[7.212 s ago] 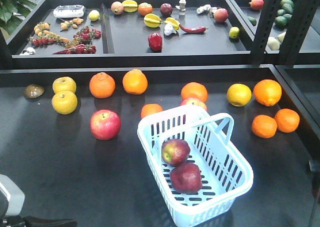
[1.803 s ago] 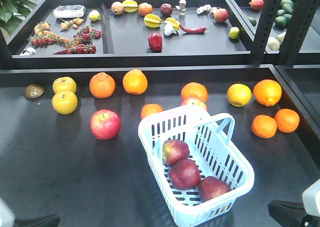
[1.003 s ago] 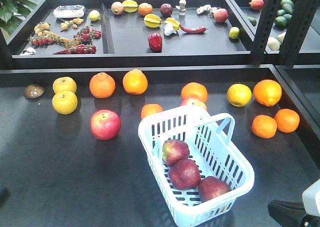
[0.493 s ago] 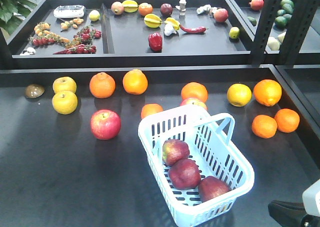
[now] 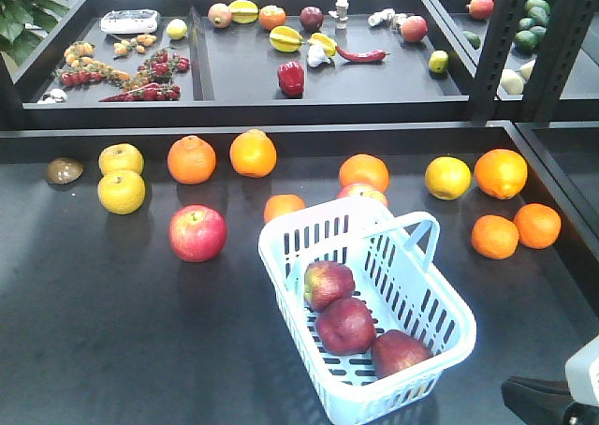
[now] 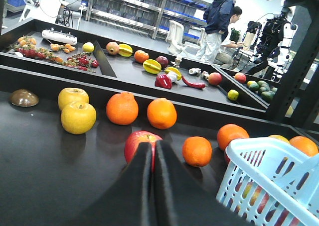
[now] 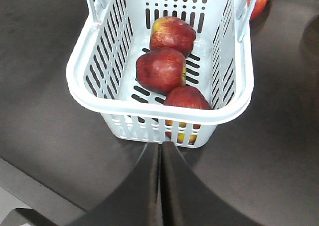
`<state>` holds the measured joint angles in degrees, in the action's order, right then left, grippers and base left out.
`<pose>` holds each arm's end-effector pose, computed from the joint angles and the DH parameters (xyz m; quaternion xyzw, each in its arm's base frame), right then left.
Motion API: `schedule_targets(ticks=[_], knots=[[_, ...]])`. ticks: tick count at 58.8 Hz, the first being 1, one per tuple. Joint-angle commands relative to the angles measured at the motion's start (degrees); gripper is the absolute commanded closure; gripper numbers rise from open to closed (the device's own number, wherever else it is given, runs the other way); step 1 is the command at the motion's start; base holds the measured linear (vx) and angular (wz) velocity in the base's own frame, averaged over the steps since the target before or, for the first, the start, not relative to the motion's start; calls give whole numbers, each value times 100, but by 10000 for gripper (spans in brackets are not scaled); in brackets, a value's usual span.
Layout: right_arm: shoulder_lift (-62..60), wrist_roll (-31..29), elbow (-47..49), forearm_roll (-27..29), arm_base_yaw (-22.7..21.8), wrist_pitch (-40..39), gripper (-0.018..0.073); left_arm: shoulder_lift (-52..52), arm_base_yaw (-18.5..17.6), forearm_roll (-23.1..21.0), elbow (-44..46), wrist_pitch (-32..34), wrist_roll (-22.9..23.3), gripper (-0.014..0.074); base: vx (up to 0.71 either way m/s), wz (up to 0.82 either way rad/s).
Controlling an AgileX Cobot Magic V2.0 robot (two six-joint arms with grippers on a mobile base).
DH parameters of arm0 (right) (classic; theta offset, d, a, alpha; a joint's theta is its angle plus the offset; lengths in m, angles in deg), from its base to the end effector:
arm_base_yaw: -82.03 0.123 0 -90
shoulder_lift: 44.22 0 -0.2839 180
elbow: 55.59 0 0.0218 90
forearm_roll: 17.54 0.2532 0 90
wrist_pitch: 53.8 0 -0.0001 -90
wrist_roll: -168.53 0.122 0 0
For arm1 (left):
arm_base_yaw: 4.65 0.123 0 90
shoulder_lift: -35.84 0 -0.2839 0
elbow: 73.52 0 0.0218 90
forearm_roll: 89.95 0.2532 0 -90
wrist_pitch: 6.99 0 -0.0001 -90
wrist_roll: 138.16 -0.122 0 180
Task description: Pick three apples into basket with both arms
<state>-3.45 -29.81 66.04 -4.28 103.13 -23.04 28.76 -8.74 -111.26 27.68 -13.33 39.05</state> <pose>0.1182 0.0610 0.2130 -0.2426 0.8690 0.1056 0.4182 0.0905 -0.0114 0.1940 -0.0756 0.7141 -0.1498 0.6797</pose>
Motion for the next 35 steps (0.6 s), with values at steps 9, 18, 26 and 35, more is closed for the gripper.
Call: schedule_targets(ticks=[9, 18, 26, 35], knots=[[-8, -16, 148, 39, 5, -303, 567, 81, 22, 407, 140, 391, 35, 602, 0, 0], [-8, -16, 148, 39, 5, -303, 567, 81, 22, 797, 140, 391, 35, 602, 0, 0], [-8, -16, 148, 39, 5, -303, 567, 81, 22, 909, 140, 391, 35, 602, 0, 0], [-8, -16, 148, 39, 5, -280, 567, 81, 22, 903, 140, 366, 35, 602, 0, 0]])
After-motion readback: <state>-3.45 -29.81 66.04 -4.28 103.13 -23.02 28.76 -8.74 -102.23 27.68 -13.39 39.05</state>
